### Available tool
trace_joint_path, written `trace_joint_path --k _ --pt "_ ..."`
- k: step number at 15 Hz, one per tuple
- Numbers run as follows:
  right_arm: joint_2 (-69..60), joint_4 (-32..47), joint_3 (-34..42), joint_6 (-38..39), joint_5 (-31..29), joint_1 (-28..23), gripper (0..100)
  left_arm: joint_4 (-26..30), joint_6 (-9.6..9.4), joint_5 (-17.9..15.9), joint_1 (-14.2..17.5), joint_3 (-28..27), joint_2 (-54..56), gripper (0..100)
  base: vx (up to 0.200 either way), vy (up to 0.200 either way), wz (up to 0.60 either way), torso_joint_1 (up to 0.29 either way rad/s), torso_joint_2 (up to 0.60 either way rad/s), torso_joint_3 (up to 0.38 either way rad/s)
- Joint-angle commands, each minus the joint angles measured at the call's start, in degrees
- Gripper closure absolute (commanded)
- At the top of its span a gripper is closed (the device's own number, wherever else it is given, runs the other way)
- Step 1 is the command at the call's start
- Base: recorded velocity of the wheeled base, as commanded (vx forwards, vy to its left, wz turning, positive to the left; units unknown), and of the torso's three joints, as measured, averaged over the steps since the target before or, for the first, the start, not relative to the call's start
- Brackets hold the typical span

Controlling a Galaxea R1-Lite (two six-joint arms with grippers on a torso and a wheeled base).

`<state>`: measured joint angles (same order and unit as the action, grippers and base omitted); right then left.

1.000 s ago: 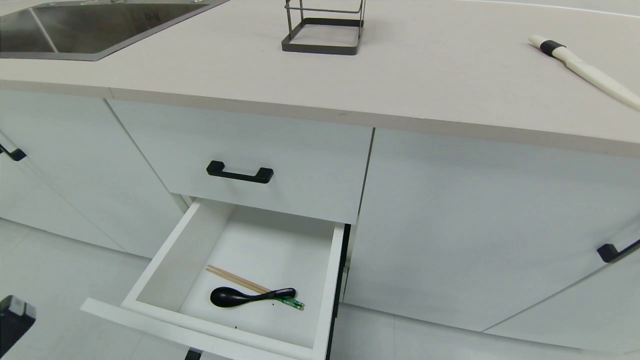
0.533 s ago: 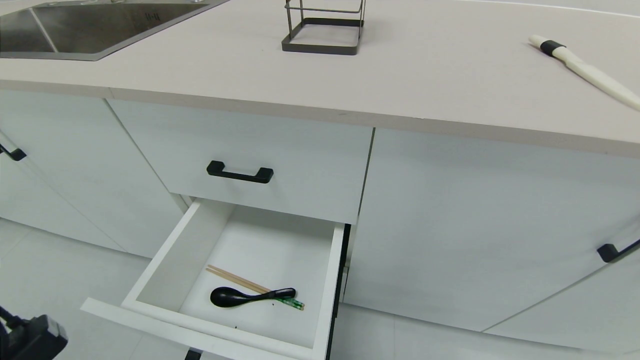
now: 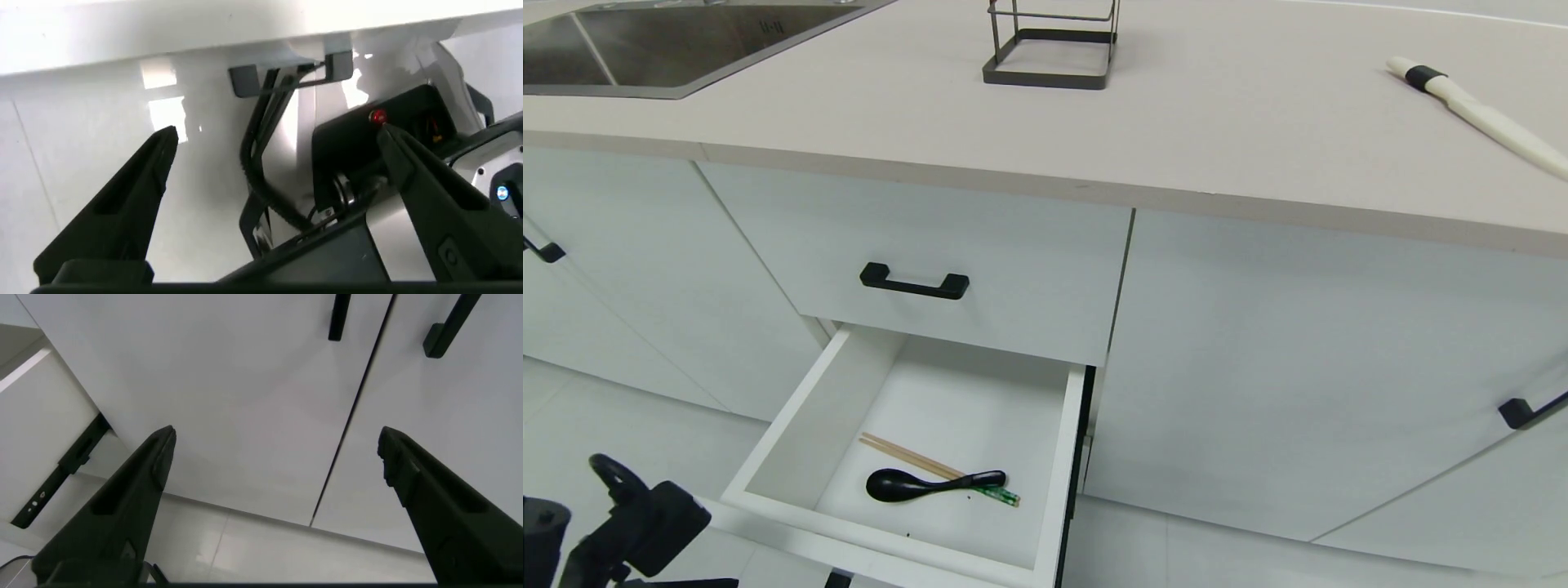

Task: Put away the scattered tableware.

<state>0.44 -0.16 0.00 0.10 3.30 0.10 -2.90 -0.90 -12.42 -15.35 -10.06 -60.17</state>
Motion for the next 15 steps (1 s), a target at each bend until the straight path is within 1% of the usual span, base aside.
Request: trace_joint_path --k 1,2,3,4,5,7,10,12,15 --pt "0.18 -0.02 0.00 -0.01 0.04 -0.01 0 -0.53 0.02 0.21 0.23 -0.40 -1.79 0 0.000 0.000 0.00 0.000 0.00 0.000" --pt "0.18 -0.02 0.00 -0.01 0.04 -0.01 0 -1.14 0.02 0.64 0.32 -0.49 -2.41 0 0.000 0.000 0.00 0.000 0.00 0.000" --pt "0.18 -0.02 0.00 -0.01 0.04 -0.01 0 -3.16 0.02 2.14 0.85 -0.58 -3.81 0 0.000 0.000 0.00 0.000 0.00 0.000" --pt "0.18 -0.02 0.00 -0.01 0.04 -0.01 0 -5.01 0.02 2.23 0.93 -0.49 -4.95 0 0.000 0.000 0.00 0.000 0.00 0.000" --pt "0.18 -0.02 0.00 -0.01 0.04 -0.01 0 -9.05 0.11 2.31 1.02 -0.40 -7.42 0 0.000 0.000 0.00 0.000 0.00 0.000" --pt "0.18 -0.02 0.00 -0.01 0.04 -0.01 0 -13.18 -0.06 2.31 1.02 0.04 -9.88 0 0.000 0.000 0.00 0.000 0.00 0.000" --pt "0.18 -0.02 0.00 -0.01 0.04 -0.01 0 -13.53 -0.33 2.40 0.93 -0.31 -10.23 0 0.000 0.000 0.00 0.000 0.00 0.000" --pt "0.18 -0.02 0.00 -0.01 0.04 -0.01 0 -13.62 -0.42 2.40 0.93 -1.63 -11.63 0 0.000 0.000 0.00 0.000 0.00 0.000" --pt "0.18 -0.02 0.00 -0.01 0.04 -0.01 0 -17.93 -0.42 2.40 0.93 -2.25 -14.62 0 0.000 0.000 0.00 0.000 0.00 0.000"
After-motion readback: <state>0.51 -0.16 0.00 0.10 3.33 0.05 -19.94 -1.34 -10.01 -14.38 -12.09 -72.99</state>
